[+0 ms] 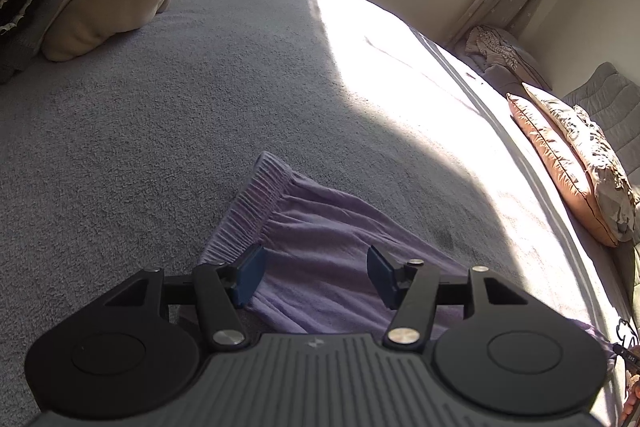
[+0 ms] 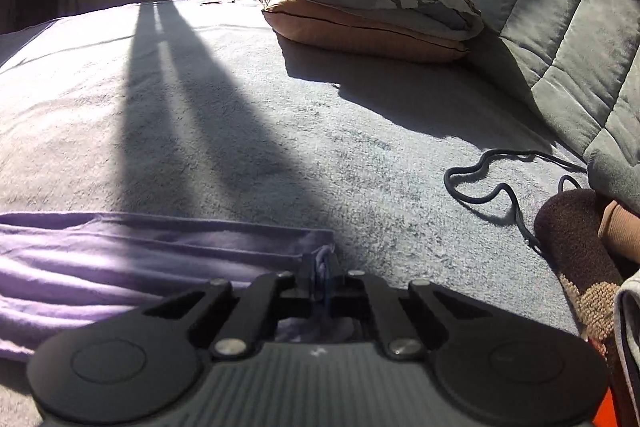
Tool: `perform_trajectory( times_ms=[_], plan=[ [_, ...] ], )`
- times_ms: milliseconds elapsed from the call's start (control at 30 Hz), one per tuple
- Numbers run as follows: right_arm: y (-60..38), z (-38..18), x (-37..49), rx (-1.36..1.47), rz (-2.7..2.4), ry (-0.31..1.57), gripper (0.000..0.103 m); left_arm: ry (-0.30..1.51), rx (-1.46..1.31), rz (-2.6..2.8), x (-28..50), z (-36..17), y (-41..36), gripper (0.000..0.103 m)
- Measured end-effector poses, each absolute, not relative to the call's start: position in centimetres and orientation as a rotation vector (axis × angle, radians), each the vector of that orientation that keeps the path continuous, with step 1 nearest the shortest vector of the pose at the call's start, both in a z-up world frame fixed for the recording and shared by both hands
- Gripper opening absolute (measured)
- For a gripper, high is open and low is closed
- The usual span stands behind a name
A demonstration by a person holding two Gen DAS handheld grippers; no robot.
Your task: Fold clothes
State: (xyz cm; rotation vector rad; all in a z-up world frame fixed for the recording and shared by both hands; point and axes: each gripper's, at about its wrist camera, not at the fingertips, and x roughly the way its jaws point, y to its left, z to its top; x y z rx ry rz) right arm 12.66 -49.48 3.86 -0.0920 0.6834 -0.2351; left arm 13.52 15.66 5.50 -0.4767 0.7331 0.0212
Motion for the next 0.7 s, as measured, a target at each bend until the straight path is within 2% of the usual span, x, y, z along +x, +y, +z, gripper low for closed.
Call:
perform_trajectory(
  times_ms=[267,533,700],
  plan=[
    [-48.9,4.9,12.5,-0.100,-0.308,0.529,0.004,0.689,-0.523,0.086,13.0,5.8,16.8,0.055],
    [-46.7,1.6,14.8,-0.204,-0.403,0.580,0.004,0.652,-0.480,0.162,12.7,6.0,16.9,0.054],
    [-46.8,3.1,14.9,-0.178,-0.409,0.570,0.007,0.657,-0.497,0.186,12.6,6.3,17.2,0.053]
  ],
)
